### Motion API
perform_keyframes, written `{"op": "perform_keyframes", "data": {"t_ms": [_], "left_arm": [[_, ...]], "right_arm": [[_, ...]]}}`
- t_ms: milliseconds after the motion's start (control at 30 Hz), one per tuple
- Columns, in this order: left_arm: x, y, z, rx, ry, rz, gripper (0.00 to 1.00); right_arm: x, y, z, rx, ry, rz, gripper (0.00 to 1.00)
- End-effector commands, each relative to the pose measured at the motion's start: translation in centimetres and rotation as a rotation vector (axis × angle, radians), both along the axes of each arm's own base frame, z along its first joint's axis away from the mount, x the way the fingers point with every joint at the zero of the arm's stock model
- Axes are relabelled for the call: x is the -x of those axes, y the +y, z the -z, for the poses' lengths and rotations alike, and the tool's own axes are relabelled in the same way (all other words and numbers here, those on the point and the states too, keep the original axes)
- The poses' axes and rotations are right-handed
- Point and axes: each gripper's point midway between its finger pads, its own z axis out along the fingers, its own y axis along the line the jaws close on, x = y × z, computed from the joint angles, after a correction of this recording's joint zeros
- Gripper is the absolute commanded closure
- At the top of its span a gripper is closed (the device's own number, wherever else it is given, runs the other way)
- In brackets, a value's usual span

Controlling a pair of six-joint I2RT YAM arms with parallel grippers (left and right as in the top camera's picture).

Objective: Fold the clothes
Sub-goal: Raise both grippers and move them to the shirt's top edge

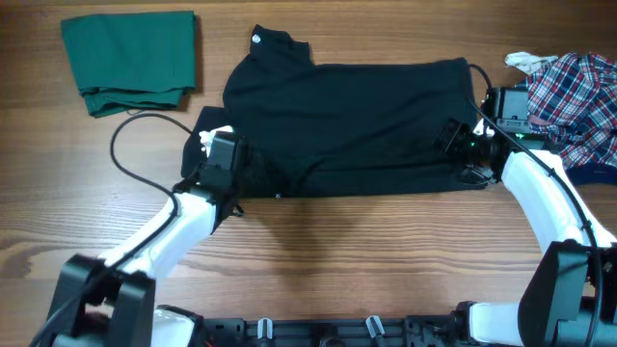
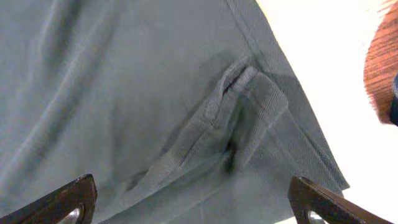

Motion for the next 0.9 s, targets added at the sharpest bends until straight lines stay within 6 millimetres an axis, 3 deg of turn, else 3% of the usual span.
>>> {"op": "perform_keyframes", "data": {"t_ms": [0, 167, 233, 300, 400, 500, 633, 733, 867], "left_arm": [[-0.7, 2.2, -3.4, -0.072, -0.110, -0.070, 0.11], [-1.0, 2.7, -6.2, -0.071, -0.194, -0.094, 0.10], [-1.9, 2.3, -8.4, -0.042, -0.275, -0.095, 0.10], [-3.5, 1.3, -11.2, -0.031, -0.364, -0.029, 0.08], [-5.2, 0.3, -14.4, -0.015, -0.427, 0.012, 0.08], [-8.0, 0.2, -17.6, 0.010, -0.432, 0.031, 0.07], [-13.5, -0.8, -19.6, 0.107, -0.340, 0.131, 0.08], [-16.3, -2.0, -19.1, 0.119, -0.271, 0.183, 0.05], [-20.6, -3.2, -18.0, 0.104, -0.246, 0.230, 0.03]], "right_arm": [[0.4, -0.5, 0.9, 0.009, 0.022, 0.043, 0.00], [-0.4, -0.4, 0.4, 0.004, -0.010, 0.037, 0.00], [-2.1, 0.8, -1.1, -0.037, -0.081, -0.051, 0.00], [-5.1, 3.8, -4.6, -0.139, -0.235, -0.241, 0.00], [-7.3, 5.1, -8.3, -0.199, -0.345, -0.291, 0.00], [-8.9, 5.0, -12.4, -0.184, -0.410, -0.300, 0.00], [-11.2, 4.1, -17.9, -0.124, -0.496, -0.284, 0.00], [-12.4, 2.6, -18.3, -0.057, -0.478, -0.237, 0.00], [-14.7, 1.5, -16.0, -0.023, -0.394, -0.249, 0.00]]}}
